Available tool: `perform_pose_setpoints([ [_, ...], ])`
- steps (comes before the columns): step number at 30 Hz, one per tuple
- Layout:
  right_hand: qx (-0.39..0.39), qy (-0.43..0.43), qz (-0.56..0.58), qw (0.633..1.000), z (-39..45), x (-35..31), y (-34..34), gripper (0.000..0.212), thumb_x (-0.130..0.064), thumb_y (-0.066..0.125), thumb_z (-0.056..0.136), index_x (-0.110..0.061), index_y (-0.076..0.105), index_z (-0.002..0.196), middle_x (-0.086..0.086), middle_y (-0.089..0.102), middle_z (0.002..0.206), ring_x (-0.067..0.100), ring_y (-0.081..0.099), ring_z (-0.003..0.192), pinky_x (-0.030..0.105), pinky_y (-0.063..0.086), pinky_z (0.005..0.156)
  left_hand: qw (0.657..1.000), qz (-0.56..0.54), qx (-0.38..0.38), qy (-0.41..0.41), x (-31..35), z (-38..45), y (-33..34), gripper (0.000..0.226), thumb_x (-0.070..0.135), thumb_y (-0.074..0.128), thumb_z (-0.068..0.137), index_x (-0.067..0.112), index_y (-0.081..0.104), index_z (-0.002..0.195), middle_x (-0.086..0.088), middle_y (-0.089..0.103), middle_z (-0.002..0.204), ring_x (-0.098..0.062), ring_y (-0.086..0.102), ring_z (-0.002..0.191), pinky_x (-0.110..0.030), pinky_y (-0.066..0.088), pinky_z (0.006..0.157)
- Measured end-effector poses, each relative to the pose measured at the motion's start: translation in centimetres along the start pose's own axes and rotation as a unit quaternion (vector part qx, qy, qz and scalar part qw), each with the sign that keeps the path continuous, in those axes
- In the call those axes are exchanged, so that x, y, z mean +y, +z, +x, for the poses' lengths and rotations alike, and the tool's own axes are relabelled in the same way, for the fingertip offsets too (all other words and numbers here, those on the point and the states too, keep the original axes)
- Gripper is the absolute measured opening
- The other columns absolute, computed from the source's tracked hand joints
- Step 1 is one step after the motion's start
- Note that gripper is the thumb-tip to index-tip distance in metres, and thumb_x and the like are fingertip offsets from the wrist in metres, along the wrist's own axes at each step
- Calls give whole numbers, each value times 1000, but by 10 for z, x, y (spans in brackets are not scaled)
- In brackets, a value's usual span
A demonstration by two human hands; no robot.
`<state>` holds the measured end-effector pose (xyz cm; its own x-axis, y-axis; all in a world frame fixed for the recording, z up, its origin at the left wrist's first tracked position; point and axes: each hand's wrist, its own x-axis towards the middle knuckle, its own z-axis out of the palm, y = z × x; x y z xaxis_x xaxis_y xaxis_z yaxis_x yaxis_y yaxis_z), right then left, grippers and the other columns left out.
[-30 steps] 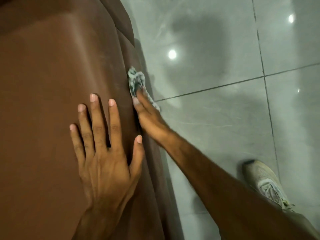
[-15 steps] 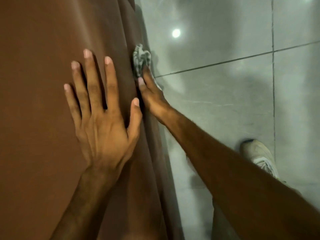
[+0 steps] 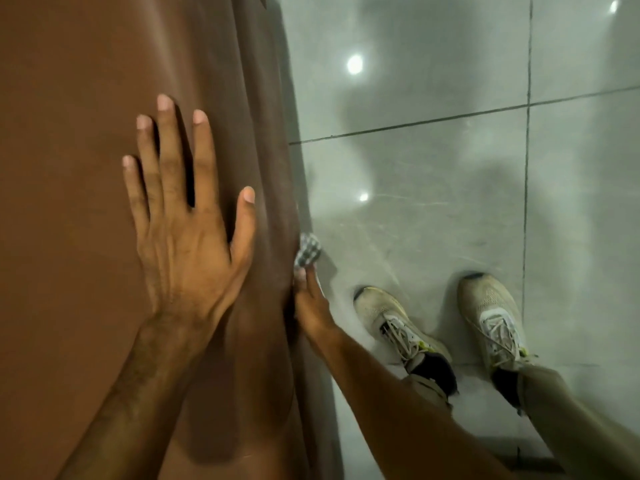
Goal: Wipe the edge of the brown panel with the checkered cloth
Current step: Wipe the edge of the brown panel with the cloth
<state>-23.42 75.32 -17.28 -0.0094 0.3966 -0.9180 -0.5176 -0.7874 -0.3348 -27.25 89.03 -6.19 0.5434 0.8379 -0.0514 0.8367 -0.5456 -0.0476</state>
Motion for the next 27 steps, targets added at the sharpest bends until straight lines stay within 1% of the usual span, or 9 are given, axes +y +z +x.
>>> perform_pose_setpoints([
  [3,-11,47,-10,999,-38,36,-5,57,-42,33,116,-36,24,171,8,49,170,22,57,141,34,47,116,1000,-13,-21,-10,12,-9,4,73,44,35,116,10,13,176,-20,7,184,-39,4,172,-57,7,141],
  [4,-25,35,-8,999,-51,42,-1,57,-39,36,116,-36,24,171,2,44,173,18,53,145,30,45,119,1000,-8,-21,-16,13,-16,2,73,44,35,116,10,12,176,-20,6,184,-39,4,172,-57,7,141],
  [6,-38,-15,-4,999,-65,48,1,58,-36,40,115,-38,23,171,-12,23,181,11,27,165,35,25,137,999,-2,-24,-26,16,-33,2,73,45,35,116,11,12,177,-20,7,184,-38,4,172,-57,8,141],
  [8,-41,-52,-9,998,-59,52,2,57,-34,42,115,-34,27,170,-12,17,182,10,16,170,41,16,141,999,-4,-28,-44,18,-57,0,73,44,35,116,11,13,177,-19,8,184,-37,5,172,-57,9,141],
  [11,-46,-59,-25,997,-45,64,-1,59,-30,41,116,-27,24,172,-5,29,177,16,29,164,44,17,140,996,-9,-39,-75,16,-95,-3,73,44,37,115,14,12,177,-18,6,185,-36,4,172,-57,9,141],
  [16,-47,65,-19,997,-87,122,5,58,-37,39,115,-32,24,172,1,38,176,24,40,161,43,30,135,994,-16,-74,-76,14,-161,-5,72,41,40,115,17,12,177,-21,5,184,-40,3,172,-62,8,139],
  [19,-72,41,-33,996,-102,144,2,58,-46,42,112,-44,29,168,-7,36,177,17,37,162,42,30,136,994,-13,-76,-80,18,-186,1,74,43,41,114,17,13,177,-22,5,184,-42,3,171,-65,7,138],
  [22,-57,-12,-43,997,-82,156,-3,58,-44,43,113,-40,29,169,-9,32,179,11,30,165,38,25,138,995,-10,-58,-85,21,-199,9,73,44,40,115,16,13,177,-23,7,183,-43,5,171,-67,8,138],
  [27,-32,135,-42,989,-98,210,-5,55,-44,33,115,-41,26,170,2,44,173,26,45,158,42,33,134,994,-34,-34,-95,20,-220,14,69,43,37,116,14,17,176,-26,12,182,-45,9,170,-67,9,137],
])
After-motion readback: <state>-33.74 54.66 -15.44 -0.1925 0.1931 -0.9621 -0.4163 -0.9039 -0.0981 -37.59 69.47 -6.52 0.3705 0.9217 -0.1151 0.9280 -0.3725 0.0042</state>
